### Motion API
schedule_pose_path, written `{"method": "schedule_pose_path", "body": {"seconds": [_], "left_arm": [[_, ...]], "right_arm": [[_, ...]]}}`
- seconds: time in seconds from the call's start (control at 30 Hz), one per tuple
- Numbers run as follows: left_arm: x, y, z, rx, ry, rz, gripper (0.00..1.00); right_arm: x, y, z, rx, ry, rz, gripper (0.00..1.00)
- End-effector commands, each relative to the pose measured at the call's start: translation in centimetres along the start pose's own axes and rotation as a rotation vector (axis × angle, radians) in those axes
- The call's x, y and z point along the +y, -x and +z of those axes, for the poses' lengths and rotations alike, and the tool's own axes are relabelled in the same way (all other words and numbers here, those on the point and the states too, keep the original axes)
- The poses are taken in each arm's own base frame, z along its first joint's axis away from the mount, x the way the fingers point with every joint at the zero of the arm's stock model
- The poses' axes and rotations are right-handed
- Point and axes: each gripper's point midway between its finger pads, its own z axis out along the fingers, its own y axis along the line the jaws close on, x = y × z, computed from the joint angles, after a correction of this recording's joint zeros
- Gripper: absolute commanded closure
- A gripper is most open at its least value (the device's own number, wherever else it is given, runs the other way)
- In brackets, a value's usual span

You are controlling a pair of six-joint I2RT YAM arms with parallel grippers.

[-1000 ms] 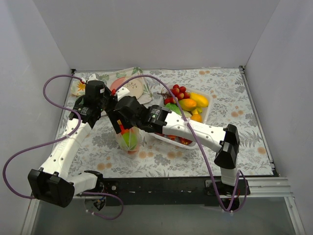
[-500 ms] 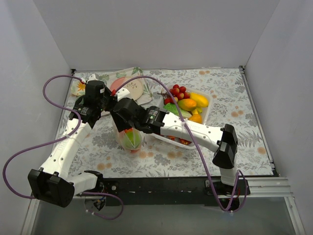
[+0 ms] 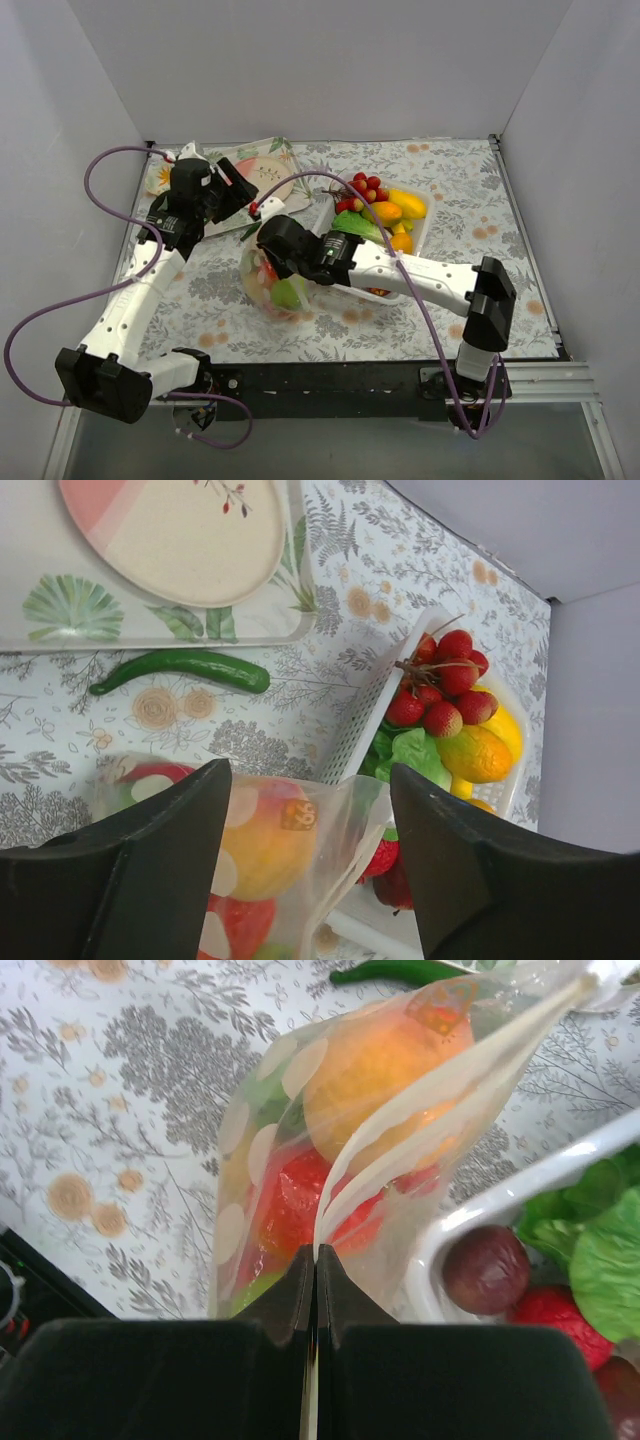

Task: Place the food in the zip-top bag and seal the zipper
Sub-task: Adjust the zipper food storage bag at the center of the board.

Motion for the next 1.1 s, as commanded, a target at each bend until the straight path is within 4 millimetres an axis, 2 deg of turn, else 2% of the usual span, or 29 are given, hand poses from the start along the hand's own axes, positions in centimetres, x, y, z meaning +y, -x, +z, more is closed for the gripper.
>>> {"method": "schedule_pose_path", "body": {"seconds": [0.0, 0.07, 0.17, 0.2, 0.23, 0.27, 0.3, 0.37, 0.4, 0.43, 0.5, 0.53, 0.6, 0.63, 0.67, 0.73, 0.87, 1.0, 1.07], "left_arm": [[-4.2, 4.0, -3.3, -0.107, -0.147, 0.061, 0.34], [-4.8, 4.8, -3.8, -0.133, -0.165, 0.086, 0.33], [-5.8, 4.8, -4.7, -0.138, -0.234, 0.123, 0.32], [-6.2, 4.9, -4.8, -0.143, -0.254, 0.134, 0.31], [-6.8, 4.5, -5.1, -0.123, -0.296, 0.149, 0.31], [-7.1, 4.4, -5.1, -0.121, -0.317, 0.163, 0.32], [-7.2, 4.0, -5.0, -0.105, -0.331, 0.169, 0.31], [-8.1, 3.3, -5.2, -0.084, -0.402, 0.196, 0.32], [-7.9, 2.4, -5.2, -0.067, -0.428, 0.208, 0.32], [-8.0, 2.0, -5.5, -0.065, -0.455, 0.219, 0.32], [-9.3, 1.2, -7.1, -0.069, -0.58, 0.271, 0.34], [-8.8, -0.2, -7.0, -0.04, -0.615, 0.284, 0.34], [-10.1, -1.0, -9.3, -0.064, -0.763, 0.329, 0.36], [-9.2, -2.7, -8.7, -0.032, -0.782, 0.326, 0.36], [-10.1, -2.7, -9.8, -0.063, -0.865, 0.349, 0.36], [-10.0, -3.3, -10.7, -0.069, -0.918, 0.35, 0.37], [-10.2, -4.8, -11.8, -0.052, -1.047, 0.38, 0.41], [-9.8, -6.4, -13.2, 0.009, -1.173, 0.409, 0.45], [-9.6, -6.3, -13.8, 0.019, -1.226, 0.402, 0.46]], "right_arm": [[-0.6, 3.5, -4.2, -0.159, 0.097, -0.044, 0.99], [-0.7, 3.2, -4.9, -0.172, 0.136, -0.103, 0.99], [-2.7, 1.9, -5.8, -0.163, 0.121, -0.153, 0.99], [-3.4, 2.2, -6.6, -0.175, 0.12, -0.155, 0.99], [-4.8, 1.3, -6.3, -0.155, 0.108, -0.156, 0.99], [-5.0, 1.4, -6.6, -0.168, 0.143, -0.167, 0.99], [-5.4, 1.8, -7.8, -0.2, 0.162, -0.163, 0.99], [-6.7, 1.6, -8.3, -0.209, 0.206, -0.159, 0.99], [-7.1, 2.2, -9.6, -0.245, 0.222, -0.159, 0.99], [-7.5, 1.7, -9.8, -0.242, 0.251, -0.166, 0.99], [-7.7, 2.0, -11.4, -0.281, 0.278, -0.2, 0.99], [-7.9, 1.8, -11.8, -0.282, 0.292, -0.198, 0.99], [-8.3, 1.2, -12.6, -0.278, 0.303, -0.223, 0.99], [-8.5, 1.0, -12.9, -0.274, 0.31, -0.222, 0.99], [-8.7, 0.8, -13.5, -0.272, 0.31, -0.226, 0.99], [-8.7, 0.0, -14.1, -0.248, 0.32, -0.228, 0.99], [-8.7, 0.0, -15.7, -0.285, 0.331, -0.211, 0.99], [-9.3, 0.5, -16.2, -0.285, 0.301, -0.199, 0.99], [-9.6, 0.7, -16.4, -0.283, 0.282, -0.197, 0.99]]}}
